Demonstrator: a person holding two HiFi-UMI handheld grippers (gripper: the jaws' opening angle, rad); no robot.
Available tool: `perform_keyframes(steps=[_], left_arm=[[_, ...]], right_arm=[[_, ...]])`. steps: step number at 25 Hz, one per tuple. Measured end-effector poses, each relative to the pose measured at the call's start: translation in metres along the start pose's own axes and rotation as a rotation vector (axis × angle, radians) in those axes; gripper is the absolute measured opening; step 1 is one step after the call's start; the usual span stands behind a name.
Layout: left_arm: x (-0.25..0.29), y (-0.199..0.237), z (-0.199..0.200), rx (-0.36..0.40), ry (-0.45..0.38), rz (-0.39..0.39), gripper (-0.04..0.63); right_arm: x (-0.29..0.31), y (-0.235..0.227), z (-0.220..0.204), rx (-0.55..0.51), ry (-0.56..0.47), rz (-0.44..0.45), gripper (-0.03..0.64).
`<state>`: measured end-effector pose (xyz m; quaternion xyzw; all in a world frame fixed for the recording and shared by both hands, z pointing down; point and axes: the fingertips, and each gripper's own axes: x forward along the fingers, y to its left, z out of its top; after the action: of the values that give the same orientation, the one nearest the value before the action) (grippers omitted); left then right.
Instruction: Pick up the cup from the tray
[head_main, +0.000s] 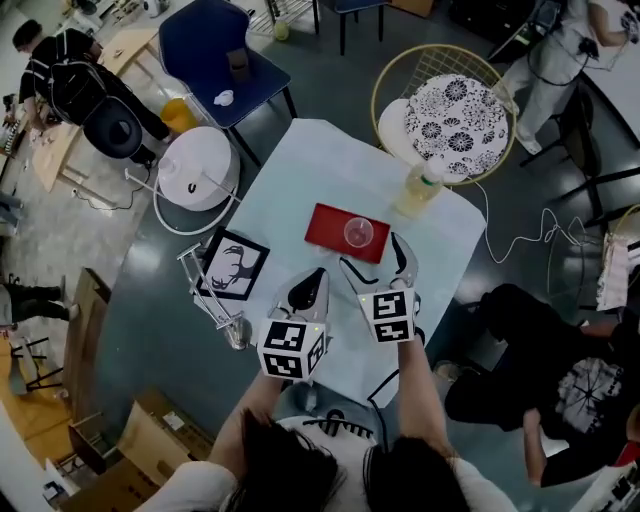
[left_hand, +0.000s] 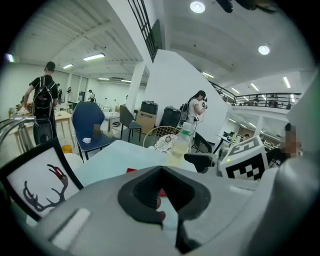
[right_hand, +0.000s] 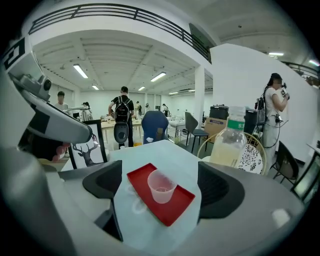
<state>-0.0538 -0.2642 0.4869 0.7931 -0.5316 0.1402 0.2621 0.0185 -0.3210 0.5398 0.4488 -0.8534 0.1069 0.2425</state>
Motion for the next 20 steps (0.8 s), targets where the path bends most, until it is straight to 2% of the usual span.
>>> perform_keyframes(steps=[7,9,11,13,18,20], left_arm=[[0.026,0.023,-0.01,-0.086,0.032,0.031,0.002],[0.031,0.031,-0.015,-0.056,0.045,0.057,0.0],[0.036,0.036,-0.02,0.006,0.067,0.082,0.002],[0.041,0.036,-0.025,0.025,0.082,0.078,0.002],[0.046,0.042,-0.034,-0.052,0.096,0.079,0.002],[0.045,0.046,-0.036,-0.093,0.097,0.086,0.002]], right_arm=[[0.046,-0.007,-0.023,0.061,0.028,-0.008,0.485],[0.059,-0.005,-0.03,0.048,0.045,0.013,0.485],[0.068,-0.003,-0.038,0.029,0.065,0.035,0.485],[0.076,-0.004,-0.044,0.028,0.074,0.044,0.483],[0.091,-0.009,-0.054,0.054,0.092,0.035,0.467],[0.093,-0.01,-0.056,0.065,0.093,0.032,0.435]])
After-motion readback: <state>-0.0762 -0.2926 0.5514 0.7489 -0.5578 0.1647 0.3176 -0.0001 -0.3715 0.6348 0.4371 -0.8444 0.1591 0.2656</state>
